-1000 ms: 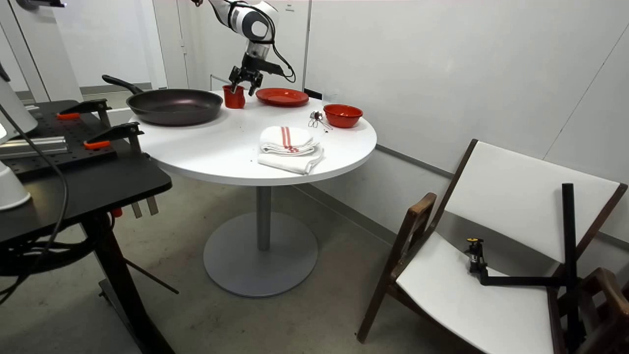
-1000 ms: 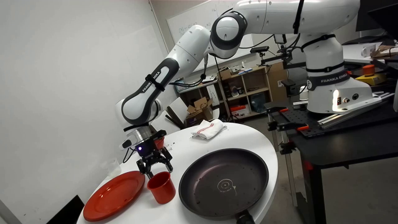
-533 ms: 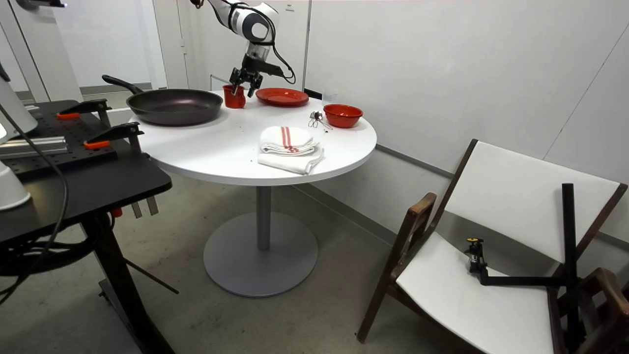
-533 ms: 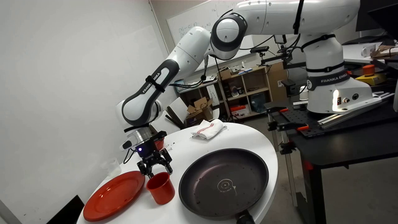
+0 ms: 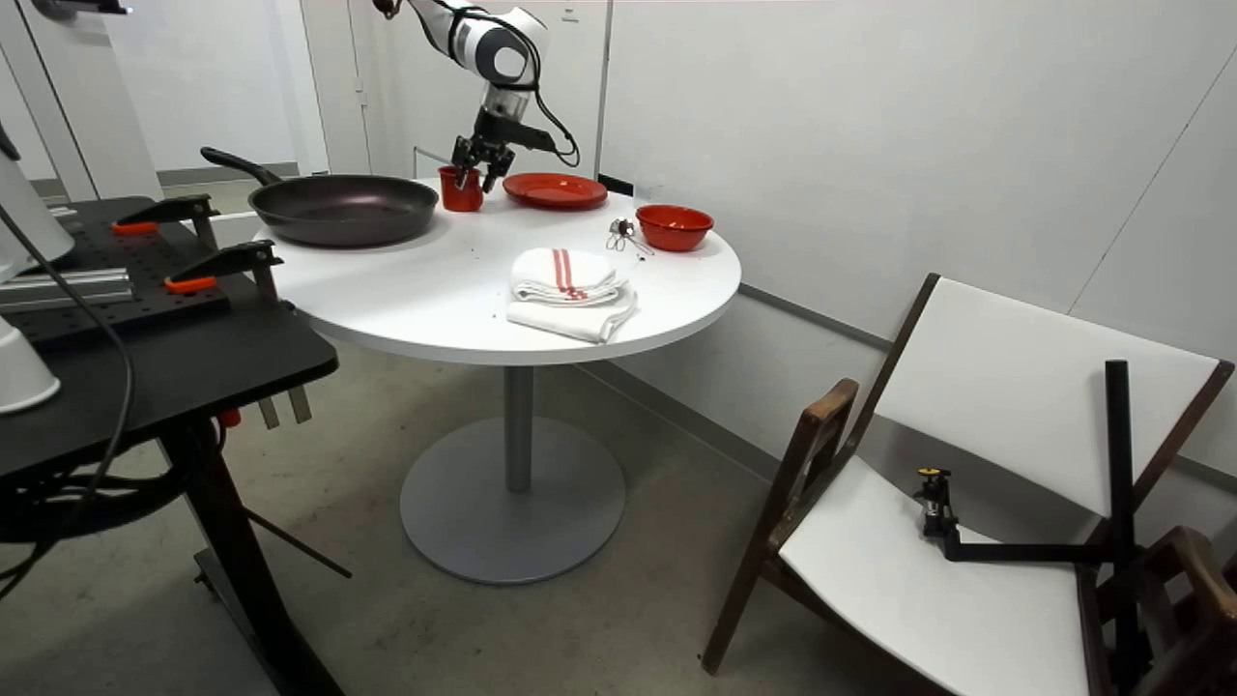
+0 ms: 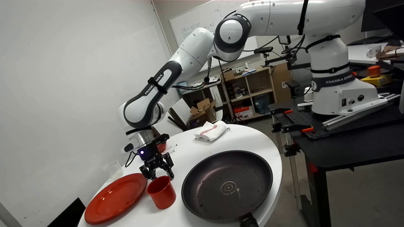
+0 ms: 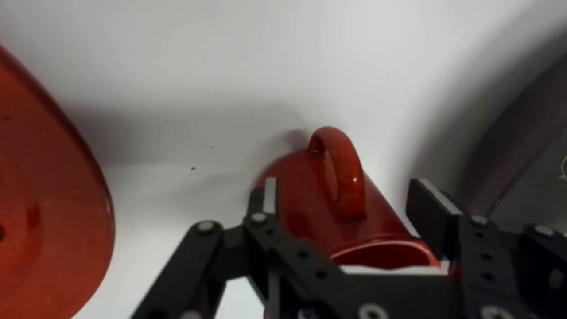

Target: Move the cup at the edge of the table

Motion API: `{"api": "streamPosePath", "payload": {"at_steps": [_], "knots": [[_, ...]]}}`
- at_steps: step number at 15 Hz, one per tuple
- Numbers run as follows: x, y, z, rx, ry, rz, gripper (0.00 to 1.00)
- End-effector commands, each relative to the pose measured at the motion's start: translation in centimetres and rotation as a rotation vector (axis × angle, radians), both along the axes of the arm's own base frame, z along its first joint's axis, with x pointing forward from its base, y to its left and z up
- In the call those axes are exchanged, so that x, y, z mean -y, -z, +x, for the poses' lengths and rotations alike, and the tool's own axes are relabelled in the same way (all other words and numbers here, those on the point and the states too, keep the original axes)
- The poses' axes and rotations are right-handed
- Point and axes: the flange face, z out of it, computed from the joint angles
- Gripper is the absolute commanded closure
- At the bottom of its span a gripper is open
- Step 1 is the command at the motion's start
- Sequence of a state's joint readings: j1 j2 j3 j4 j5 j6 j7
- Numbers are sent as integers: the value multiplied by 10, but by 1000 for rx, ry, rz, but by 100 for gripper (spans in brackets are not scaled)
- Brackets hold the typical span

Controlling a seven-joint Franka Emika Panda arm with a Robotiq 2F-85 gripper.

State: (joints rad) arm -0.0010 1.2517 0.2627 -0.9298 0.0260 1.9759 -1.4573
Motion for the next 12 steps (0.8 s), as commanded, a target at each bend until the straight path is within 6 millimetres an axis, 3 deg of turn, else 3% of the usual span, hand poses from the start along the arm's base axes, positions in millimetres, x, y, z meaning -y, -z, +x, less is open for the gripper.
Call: {"api": "streamPosePath", "payload": {"at_steps": [1,5,7,12], "knots": [[-2,-1,3,0,-8,33,58],[-4,-2,3,1,-9,37,90],[-4,-2,3,1,-9,39,100],[-3,-3,4,2,-7,42,96]]}}
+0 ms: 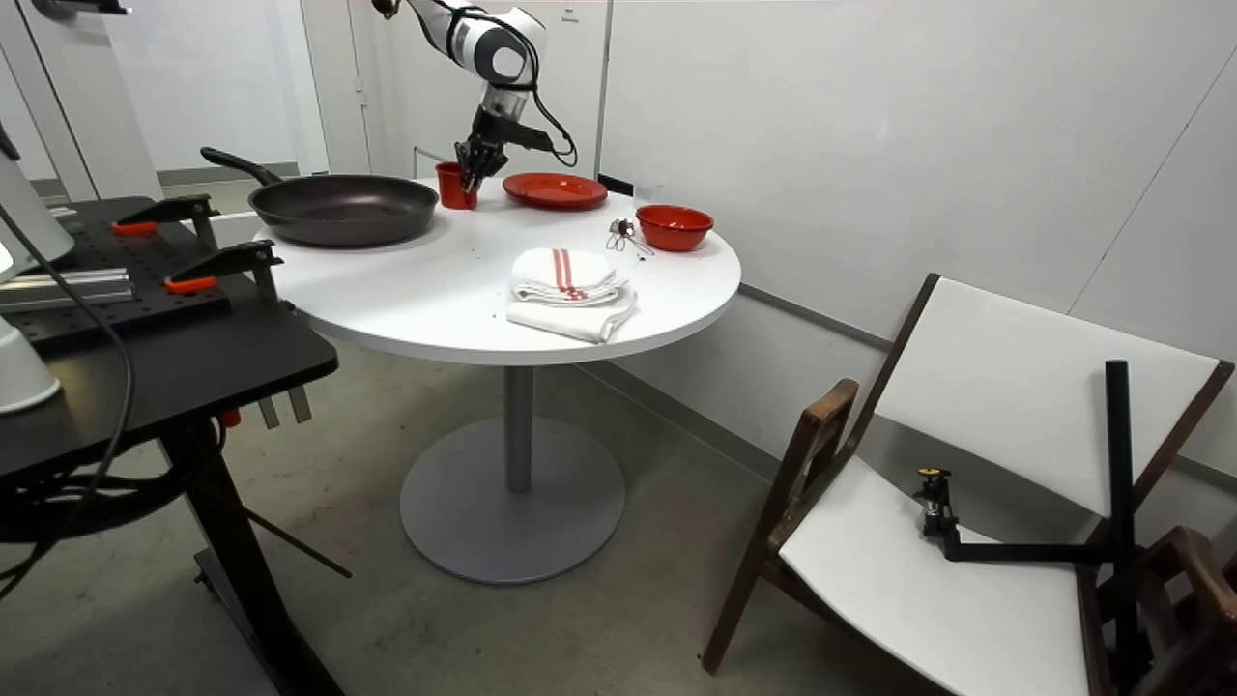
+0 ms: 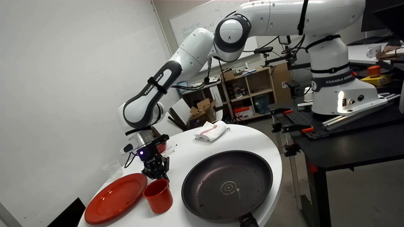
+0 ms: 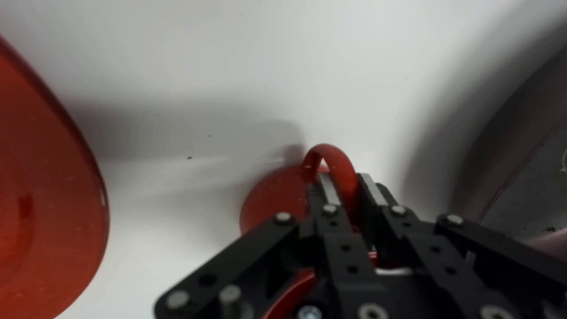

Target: Move the cup at the edge of the table

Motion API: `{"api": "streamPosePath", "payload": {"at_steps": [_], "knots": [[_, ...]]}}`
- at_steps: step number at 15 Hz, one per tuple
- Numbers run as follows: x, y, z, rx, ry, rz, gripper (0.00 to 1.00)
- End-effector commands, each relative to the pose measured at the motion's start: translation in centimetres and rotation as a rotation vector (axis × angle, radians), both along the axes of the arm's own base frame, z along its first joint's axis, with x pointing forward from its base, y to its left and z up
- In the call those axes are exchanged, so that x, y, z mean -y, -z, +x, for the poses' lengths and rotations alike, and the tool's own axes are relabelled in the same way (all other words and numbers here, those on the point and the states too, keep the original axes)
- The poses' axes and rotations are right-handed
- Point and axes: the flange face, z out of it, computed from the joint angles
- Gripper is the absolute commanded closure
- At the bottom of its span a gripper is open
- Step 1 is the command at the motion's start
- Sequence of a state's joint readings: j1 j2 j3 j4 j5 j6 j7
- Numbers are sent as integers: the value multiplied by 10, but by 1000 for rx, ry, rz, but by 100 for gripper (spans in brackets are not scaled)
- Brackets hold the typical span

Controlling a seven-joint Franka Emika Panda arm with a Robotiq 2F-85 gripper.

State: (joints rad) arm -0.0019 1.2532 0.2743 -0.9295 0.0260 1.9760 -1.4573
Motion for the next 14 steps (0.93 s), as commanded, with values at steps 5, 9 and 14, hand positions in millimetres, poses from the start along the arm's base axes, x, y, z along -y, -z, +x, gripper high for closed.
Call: {"api": "streamPosePath", "payload": {"at_steps": [5,9,14], "knots": [[10,-15,9,22,17,39,96],[25,-29,16,51,54,56,96],[53,-45,23,79,131,61,96]]}}
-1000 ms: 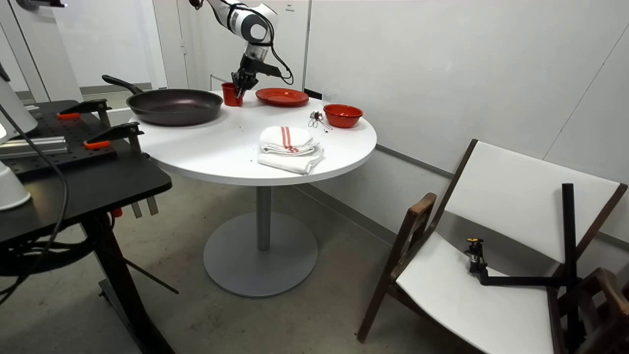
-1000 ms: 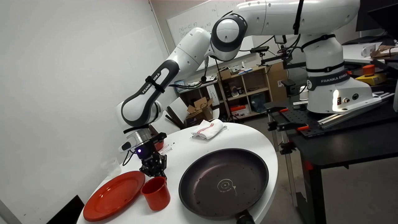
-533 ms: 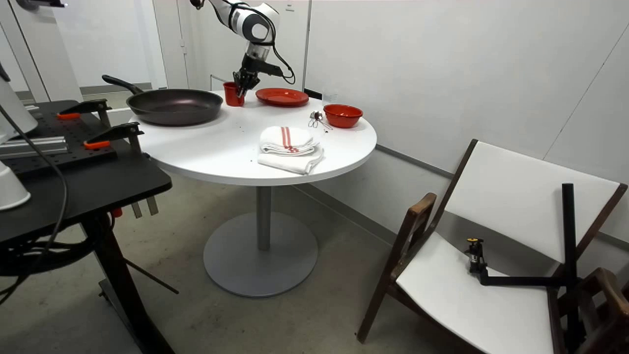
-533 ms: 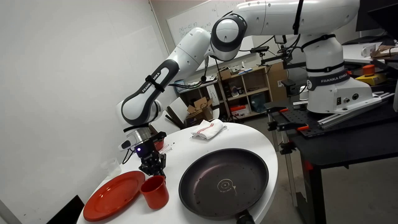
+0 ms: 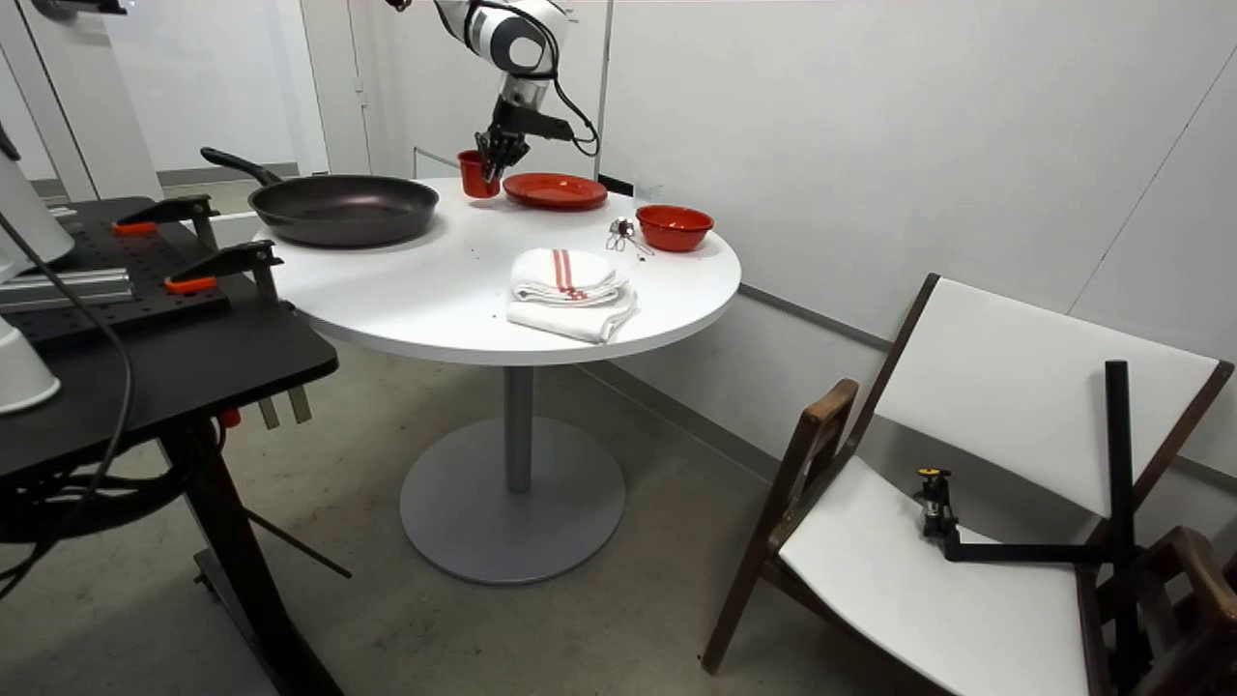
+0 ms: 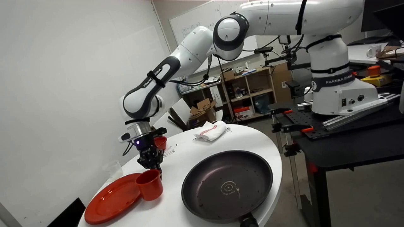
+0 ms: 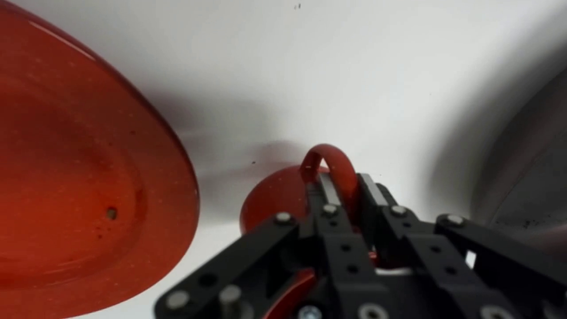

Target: Move the cup at the edge of the table

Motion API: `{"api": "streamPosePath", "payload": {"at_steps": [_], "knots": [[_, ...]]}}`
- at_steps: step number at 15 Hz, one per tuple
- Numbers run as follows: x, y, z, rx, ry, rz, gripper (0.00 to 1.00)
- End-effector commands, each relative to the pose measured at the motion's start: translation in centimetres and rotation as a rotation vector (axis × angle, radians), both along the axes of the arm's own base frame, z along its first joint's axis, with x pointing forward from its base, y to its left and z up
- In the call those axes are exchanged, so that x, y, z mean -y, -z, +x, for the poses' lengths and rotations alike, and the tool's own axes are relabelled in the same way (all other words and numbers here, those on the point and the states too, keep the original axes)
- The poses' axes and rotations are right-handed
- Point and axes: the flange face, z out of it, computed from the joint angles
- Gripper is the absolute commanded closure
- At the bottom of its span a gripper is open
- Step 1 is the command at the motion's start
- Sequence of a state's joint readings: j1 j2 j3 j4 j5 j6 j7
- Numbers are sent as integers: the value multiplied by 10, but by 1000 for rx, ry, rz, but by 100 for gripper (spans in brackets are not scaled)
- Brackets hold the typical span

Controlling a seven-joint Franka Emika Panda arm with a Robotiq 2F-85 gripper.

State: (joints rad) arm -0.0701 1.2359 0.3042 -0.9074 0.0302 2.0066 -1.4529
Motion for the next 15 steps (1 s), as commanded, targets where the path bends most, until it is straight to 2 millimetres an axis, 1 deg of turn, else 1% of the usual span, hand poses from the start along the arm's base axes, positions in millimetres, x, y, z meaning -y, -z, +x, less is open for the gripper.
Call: {"api": "streamPosePath", "payload": {"at_steps": [1,4,7,15], "knots": [[19,-21,3,14,71,28,96],[35,-30,4,15,129,15,96],[46,-36,-1,-17,184,6,96],[66,-47,-26,-92,310,3,96]]}}
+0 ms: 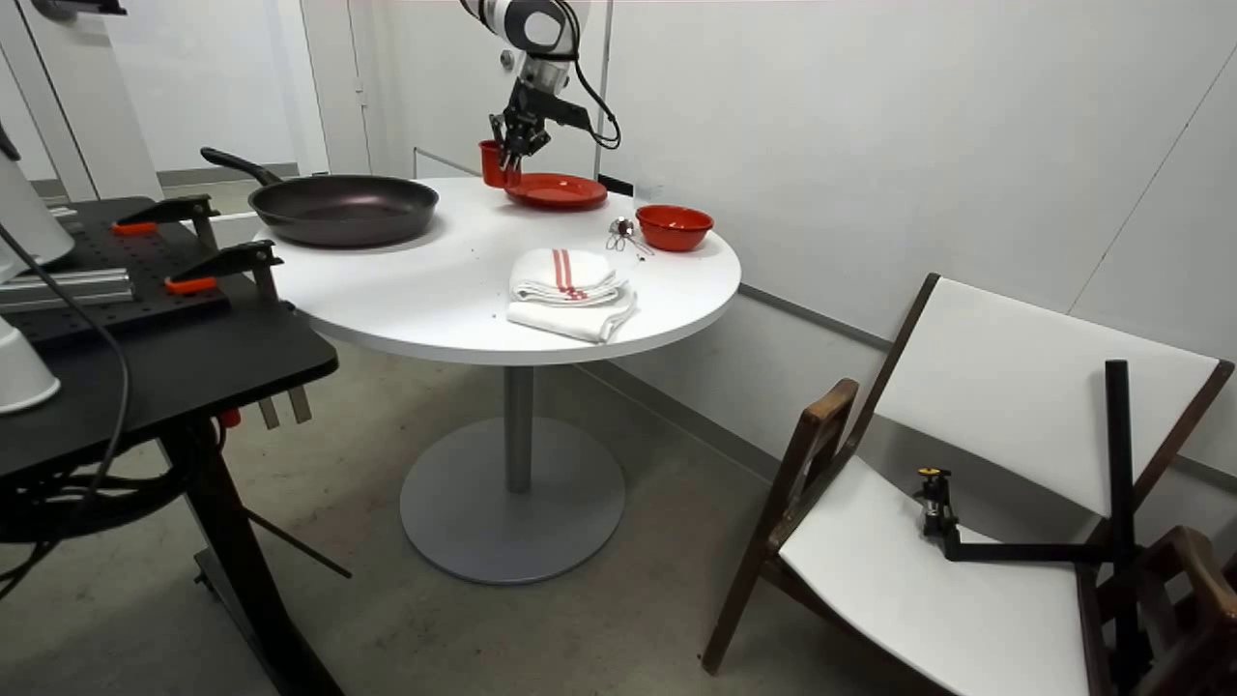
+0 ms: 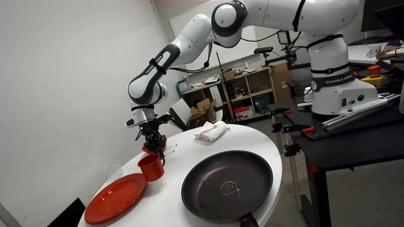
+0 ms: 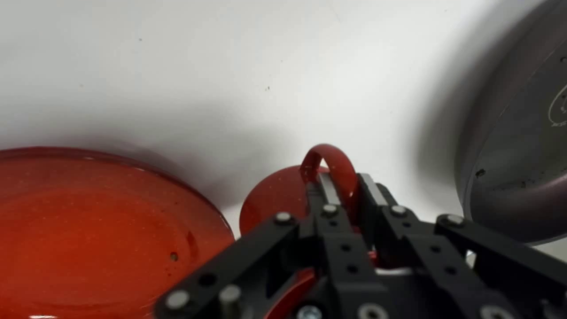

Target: Move the cup at the edge of the table

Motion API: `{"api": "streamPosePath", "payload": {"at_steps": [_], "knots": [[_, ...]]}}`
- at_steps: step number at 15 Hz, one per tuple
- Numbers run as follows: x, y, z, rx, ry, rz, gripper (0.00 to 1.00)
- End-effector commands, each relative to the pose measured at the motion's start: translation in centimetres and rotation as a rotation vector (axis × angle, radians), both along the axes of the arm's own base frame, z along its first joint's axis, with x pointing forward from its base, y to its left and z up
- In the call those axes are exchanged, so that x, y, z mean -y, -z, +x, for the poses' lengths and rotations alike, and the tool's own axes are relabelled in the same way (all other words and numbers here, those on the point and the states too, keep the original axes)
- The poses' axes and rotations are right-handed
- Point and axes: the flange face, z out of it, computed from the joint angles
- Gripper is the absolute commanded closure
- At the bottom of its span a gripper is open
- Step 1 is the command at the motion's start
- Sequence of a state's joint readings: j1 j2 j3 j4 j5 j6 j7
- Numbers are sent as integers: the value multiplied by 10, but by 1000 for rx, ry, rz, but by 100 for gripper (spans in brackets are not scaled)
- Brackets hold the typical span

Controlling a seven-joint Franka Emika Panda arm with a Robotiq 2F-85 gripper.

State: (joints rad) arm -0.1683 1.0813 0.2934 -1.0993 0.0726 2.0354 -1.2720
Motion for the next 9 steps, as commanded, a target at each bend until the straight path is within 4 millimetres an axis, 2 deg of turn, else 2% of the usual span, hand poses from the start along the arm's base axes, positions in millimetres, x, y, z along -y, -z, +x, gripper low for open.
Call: {"api": "streamPosePath", "payload": {"at_steps": [1,9], "knots": [[10,-12,-21,-27,74,29,96],[47,-2,-62,-38,222,101,96]]}}
